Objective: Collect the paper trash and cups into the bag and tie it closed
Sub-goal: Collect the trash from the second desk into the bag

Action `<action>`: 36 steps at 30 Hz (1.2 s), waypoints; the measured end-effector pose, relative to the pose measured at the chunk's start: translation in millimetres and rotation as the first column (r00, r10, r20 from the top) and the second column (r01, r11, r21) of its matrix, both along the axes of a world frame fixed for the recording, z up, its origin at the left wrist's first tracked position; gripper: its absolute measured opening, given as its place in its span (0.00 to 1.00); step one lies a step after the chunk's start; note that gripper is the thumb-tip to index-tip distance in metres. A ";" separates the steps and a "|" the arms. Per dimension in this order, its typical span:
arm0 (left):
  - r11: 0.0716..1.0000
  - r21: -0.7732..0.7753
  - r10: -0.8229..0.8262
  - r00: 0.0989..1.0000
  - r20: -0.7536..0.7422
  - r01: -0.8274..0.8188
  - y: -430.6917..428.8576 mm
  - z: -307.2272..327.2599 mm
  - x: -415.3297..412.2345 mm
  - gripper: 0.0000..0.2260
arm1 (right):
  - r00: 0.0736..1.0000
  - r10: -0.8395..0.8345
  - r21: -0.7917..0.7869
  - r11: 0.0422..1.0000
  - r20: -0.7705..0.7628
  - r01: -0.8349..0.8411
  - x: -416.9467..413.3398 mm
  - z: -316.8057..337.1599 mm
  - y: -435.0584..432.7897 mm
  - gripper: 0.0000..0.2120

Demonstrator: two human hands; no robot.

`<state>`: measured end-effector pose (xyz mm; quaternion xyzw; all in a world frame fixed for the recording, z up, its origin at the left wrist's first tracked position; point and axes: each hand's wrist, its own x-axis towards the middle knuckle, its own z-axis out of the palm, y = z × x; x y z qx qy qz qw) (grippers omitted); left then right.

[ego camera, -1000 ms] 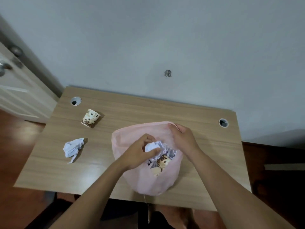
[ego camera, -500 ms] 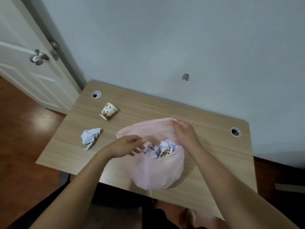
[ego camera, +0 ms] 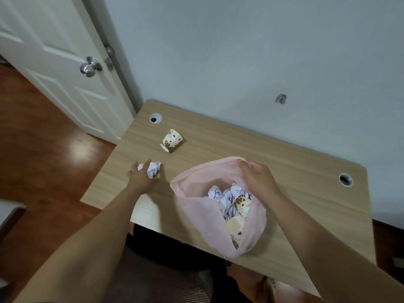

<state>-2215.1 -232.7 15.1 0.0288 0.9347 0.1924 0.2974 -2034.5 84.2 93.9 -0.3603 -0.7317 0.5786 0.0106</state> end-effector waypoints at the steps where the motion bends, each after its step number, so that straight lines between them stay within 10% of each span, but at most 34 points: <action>1: 1.000 0.000 -0.001 1.000 -0.006 0.001 -3.3 -6.4 2.0 0.35 | 1.000 0.005 0.003 1.000 0.000 -0.005 -1.5 -1.1 -3.1 0.16; 11: 0.993 -0.051 -0.107 0.992 -0.072 0.103 -25.3 -54.2 41.1 0.16 | 0.998 0.056 0.014 0.998 0.004 -0.056 -11.2 -8.0 -13.2 0.16; 16: 0.950 0.222 0.232 0.972 -0.037 -0.219 -25.1 -49.7 42.5 0.16 | 0.998 0.061 0.009 0.998 0.010 -0.061 -13.3 -12.8 -22.2 0.13; 20: 0.469 0.650 0.485 0.790 0.376 -0.598 -14.3 -25.8 30.0 0.10 | 0.997 0.075 0.037 0.996 0.034 -0.076 -17.9 -12.1 -32.9 0.12; 23: 0.038 0.673 0.057 0.674 0.737 -0.739 -14.5 -8.5 27.0 0.11 | 0.998 0.008 -0.030 1.000 0.070 -0.006 -23.3 -8.6 -41.0 0.14; 28: 0.300 0.706 -0.369 0.604 0.706 -0.642 9.0 -5.9 51.5 0.20 | 0.995 -0.070 -0.102 0.992 0.068 0.077 -34.2 -10.2 -46.4 0.23; 32: 0.567 0.680 -0.154 0.751 0.642 -0.465 54.1 -8.6 72.0 0.13 | 0.996 -0.059 -0.075 0.995 0.070 0.065 -44.6 -7.9 -51.7 0.21; 36: 0.607 0.609 0.053 0.791 0.610 -0.511 79.5 -13.7 76.4 0.10 | 0.996 -0.065 -0.112 0.991 0.064 0.072 -51.4 -6.9 -57.2 0.20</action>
